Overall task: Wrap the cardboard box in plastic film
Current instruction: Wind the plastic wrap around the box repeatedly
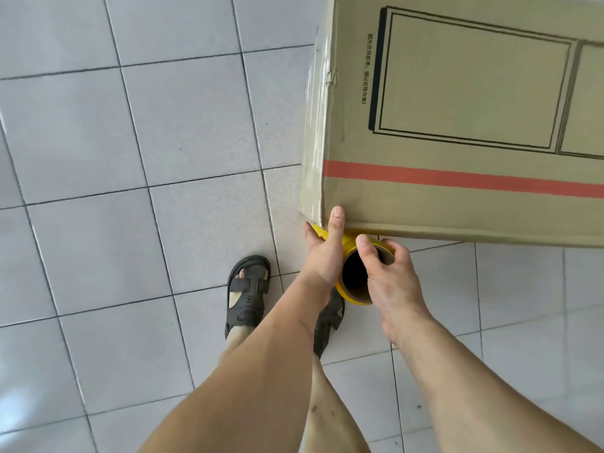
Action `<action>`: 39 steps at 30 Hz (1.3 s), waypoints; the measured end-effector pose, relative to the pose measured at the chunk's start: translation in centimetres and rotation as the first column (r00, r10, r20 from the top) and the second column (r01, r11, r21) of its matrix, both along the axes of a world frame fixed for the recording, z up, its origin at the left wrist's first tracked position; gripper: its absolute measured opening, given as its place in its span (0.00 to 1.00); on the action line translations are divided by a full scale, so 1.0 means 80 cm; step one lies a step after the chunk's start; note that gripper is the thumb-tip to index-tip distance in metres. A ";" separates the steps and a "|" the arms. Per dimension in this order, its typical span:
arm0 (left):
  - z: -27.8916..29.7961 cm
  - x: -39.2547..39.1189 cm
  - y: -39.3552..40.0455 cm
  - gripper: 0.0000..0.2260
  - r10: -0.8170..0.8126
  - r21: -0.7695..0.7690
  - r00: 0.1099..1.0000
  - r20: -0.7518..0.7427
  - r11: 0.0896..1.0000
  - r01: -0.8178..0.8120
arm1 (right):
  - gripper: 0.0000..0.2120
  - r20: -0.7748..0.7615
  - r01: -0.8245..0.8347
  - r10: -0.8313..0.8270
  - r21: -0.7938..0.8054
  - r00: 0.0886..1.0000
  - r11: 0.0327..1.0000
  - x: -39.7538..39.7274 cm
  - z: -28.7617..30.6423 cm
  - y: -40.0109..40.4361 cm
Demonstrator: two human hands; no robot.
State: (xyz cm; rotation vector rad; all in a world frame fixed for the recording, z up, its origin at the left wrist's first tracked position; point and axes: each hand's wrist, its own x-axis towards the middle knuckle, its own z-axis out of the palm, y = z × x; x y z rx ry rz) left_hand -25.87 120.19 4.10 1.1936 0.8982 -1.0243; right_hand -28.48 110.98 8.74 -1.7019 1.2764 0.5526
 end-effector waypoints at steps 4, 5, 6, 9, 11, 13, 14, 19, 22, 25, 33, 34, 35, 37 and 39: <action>-0.001 0.001 -0.004 0.41 -0.085 0.202 0.967 0.240 0.979 0.036 | 0.33 -0.032 -0.012 0.011 -0.041 0.999 0.999 0.006 -0.007 -0.002; 0.002 0.003 -0.004 0.39 -0.107 0.230 0.944 0.313 0.973 0.034 | 0.33 -0.037 -0.012 0.011 -0.036 0.999 0.999 0.006 -0.007 -0.002; -0.002 0.002 -0.004 0.37 -0.107 0.243 0.927 0.360 0.970 0.017 | 0.33 -0.043 -0.011 0.010 -0.031 0.999 0.999 0.006 -0.007 -0.001; 0.003 0.008 0.000 0.33 -0.058 0.212 0.945 0.322 0.977 -0.013 | 0.33 -0.058 -0.007 0.006 -0.031 0.998 1.000 0.007 -0.004 0.000; 0.013 0.021 0.007 0.35 0.044 0.121 0.968 0.246 0.990 -0.076 | 0.34 -0.060 -0.003 0.002 -0.013 0.998 1.000 0.009 -0.001 0.002; 0.016 0.027 0.009 0.37 0.301 0.004 0.949 0.096 0.953 -0.303 | 0.34 -0.072 -0.004 0.004 0.006 0.997 1.000 0.009 0.001 0.001; 0.009 0.027 0.010 0.35 0.387 0.006 0.922 0.016 0.922 -0.387 | 0.35 -0.076 -0.003 0.004 0.015 0.997 1.000 0.009 0.002 0.001; -0.136 -0.022 -0.028 0.60 0.467 -0.020 0.883 -0.049 0.883 -0.468 | 0.34 -0.076 -0.017 0.018 0.014 0.997 1.000 0.010 0.000 -0.001; -0.172 -0.023 -0.021 0.47 0.403 0.024 0.915 -0.034 0.915 -0.402 | 0.32 -0.058 -0.019 0.019 -0.001 0.998 1.000 0.008 -0.001 -0.001; -0.194 -0.009 -0.014 0.50 0.480 -0.046 0.876 -0.050 0.875 -0.482 | 0.33 -0.049 -0.023 0.023 0.008 0.999 1.000 0.008 -0.001 -0.003; -0.202 0.005 -0.008 0.60 0.491 -0.054 0.863 -0.115 0.865 -0.499 | 0.32 -0.029 -0.003 0.004 0.036 1.000 0.999 0.004 -0.004 -0.007; -0.217 0.009 -0.010 0.63 0.502 -0.044 0.856 -0.125 0.859 -0.510 | 0.33 -0.025 -0.004 0.005 0.042 1.000 0.999 0.003 -0.006 -0.009; -0.218 0.016 -0.009 0.61 0.494 -0.048 0.860 -0.127 0.863 -0.503 | 0.34 -0.022 -0.010 0.011 0.047 1.000 0.999 0.003 -0.007 -0.010; -0.186 0.036 0.002 0.49 0.430 -0.055 0.891 -0.143 0.896 -0.441 | 0.34 -0.011 -0.027 0.028 0.045 1.000 0.999 0.002 -0.011 -0.012; -0.152 0.049 0.010 0.36 0.348 -0.045 0.931 -0.110 0.934 -0.354 | 0.32 0.001 -0.021 0.021 0.054 1.000 0.998 -0.002 -0.016 -0.014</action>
